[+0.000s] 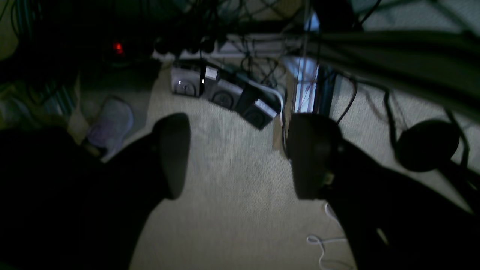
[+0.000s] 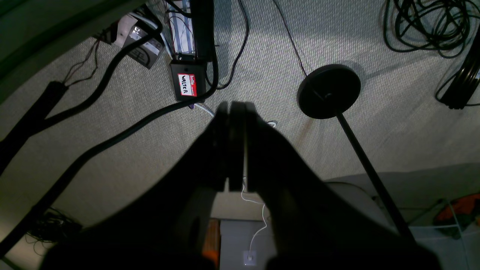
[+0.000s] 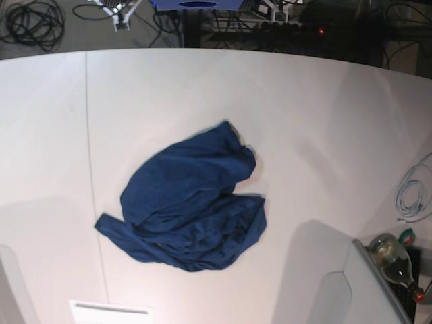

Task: Layout the t-shirt on the table in an organized manner, then fold the t-shirt properly

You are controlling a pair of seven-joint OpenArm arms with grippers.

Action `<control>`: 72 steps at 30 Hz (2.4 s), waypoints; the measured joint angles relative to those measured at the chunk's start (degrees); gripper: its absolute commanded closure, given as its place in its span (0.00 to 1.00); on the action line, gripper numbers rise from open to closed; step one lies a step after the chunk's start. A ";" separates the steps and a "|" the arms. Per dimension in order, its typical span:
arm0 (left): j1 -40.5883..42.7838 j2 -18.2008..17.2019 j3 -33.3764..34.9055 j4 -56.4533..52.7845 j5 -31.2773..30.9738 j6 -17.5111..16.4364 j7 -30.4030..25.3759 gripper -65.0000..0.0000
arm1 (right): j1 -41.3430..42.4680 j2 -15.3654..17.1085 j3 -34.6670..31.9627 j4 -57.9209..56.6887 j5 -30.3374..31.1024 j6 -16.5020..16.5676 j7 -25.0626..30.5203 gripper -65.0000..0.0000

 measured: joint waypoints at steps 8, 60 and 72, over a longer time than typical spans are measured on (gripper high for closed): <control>0.11 0.00 0.00 0.02 -0.22 0.00 -0.02 1.00 | 0.00 0.09 0.00 0.00 0.00 0.04 0.00 1.00; 25.09 0.13 -1.79 94.82 -0.90 -0.57 30.10 1.00 | 7.54 -1.49 10.14 93.31 0.17 14.27 -56.70 0.49; 21.18 7.34 -6.49 94.36 -0.81 0.04 36.04 0.74 | 24.06 0.22 9.88 56.22 -0.31 20.83 -42.75 0.29</control>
